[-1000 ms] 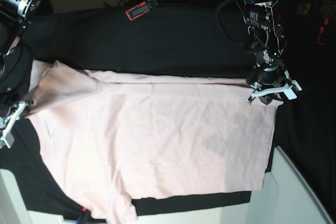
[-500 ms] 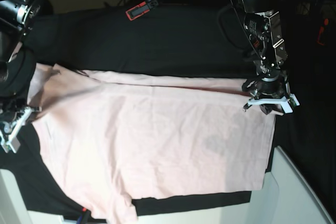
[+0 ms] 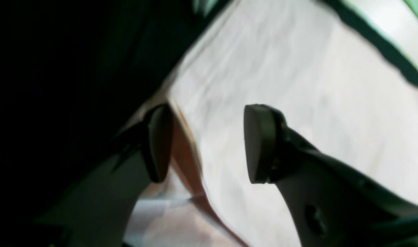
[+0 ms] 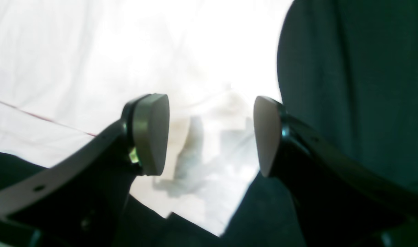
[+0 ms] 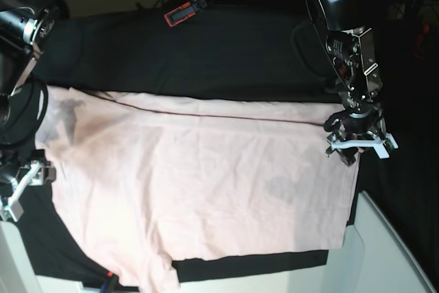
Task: Fold the T-shirt properly
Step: 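Open both grippers and raise them off the shirt, then lower right gripper further along the shirt edge and grasp it, then lower left gripper onto the shirt edge near it and grasp, then pull both grasped points of the shirt toward the robot base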
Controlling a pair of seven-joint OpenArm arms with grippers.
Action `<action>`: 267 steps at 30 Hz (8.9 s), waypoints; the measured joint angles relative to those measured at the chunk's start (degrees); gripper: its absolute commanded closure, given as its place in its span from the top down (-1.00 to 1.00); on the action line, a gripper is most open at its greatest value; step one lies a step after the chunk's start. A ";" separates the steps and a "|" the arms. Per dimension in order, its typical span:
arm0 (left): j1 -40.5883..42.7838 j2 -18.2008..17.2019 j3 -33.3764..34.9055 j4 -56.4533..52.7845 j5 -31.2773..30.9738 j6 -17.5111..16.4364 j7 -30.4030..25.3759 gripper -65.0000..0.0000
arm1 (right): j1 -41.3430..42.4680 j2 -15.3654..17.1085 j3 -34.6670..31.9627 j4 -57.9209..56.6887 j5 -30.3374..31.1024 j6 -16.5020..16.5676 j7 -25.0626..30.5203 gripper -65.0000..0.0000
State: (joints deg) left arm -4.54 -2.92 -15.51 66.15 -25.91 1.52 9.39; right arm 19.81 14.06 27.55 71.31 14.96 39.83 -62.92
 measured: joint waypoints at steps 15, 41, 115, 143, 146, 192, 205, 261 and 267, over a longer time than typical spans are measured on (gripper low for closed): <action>22.73 -1.62 0.57 19.43 0.17 -0.44 -0.39 0.02 | -17.92 -10.60 10.43 12.68 -0.26 0.02 -7.43 0.10; 27.43 -2.67 0.28 19.65 0.20 -0.48 -0.42 -0.86 | -15.78 -8.46 8.59 3.89 -0.13 0.00 -1.31 0.10; 29.03 -2.67 0.28 19.63 0.17 -0.66 -0.42 -1.00 | 4.39 -10.29 -6.21 -12.72 -0.33 -0.22 4.74 -0.86; 25.51 -3.72 0.42 18.69 0.20 -0.92 -0.24 0.42 | -15.65 -13.77 1.81 11.45 0.35 -0.13 4.48 0.28; 22.16 -4.37 0.68 15.41 0.20 -0.90 -0.15 0.42 | -17.11 -13.53 1.99 11.37 -0.35 -0.22 3.56 0.28; -1.38 -1.55 6.67 -8.24 -0.22 -0.46 -0.44 0.40 | -18.40 -13.29 2.05 11.72 0.09 -0.20 4.13 0.28; -2.75 -1.55 6.27 -13.35 -0.22 -0.59 -0.46 -0.62 | -18.38 -13.31 2.05 11.72 0.11 -0.20 4.13 0.28; 14.47 -4.96 4.48 8.02 -9.88 -0.42 1.40 0.19 | -22.03 -14.97 20.48 10.27 9.44 0.00 3.63 0.44; 19.08 -4.87 5.03 10.14 -9.92 -0.66 1.38 0.19 | -19.04 -13.77 30.42 -2.62 10.91 0.70 1.77 0.44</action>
State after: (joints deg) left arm 14.55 -7.79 -10.48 76.29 -35.83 0.86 10.76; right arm 0.78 0.30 57.98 68.69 25.87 40.53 -61.14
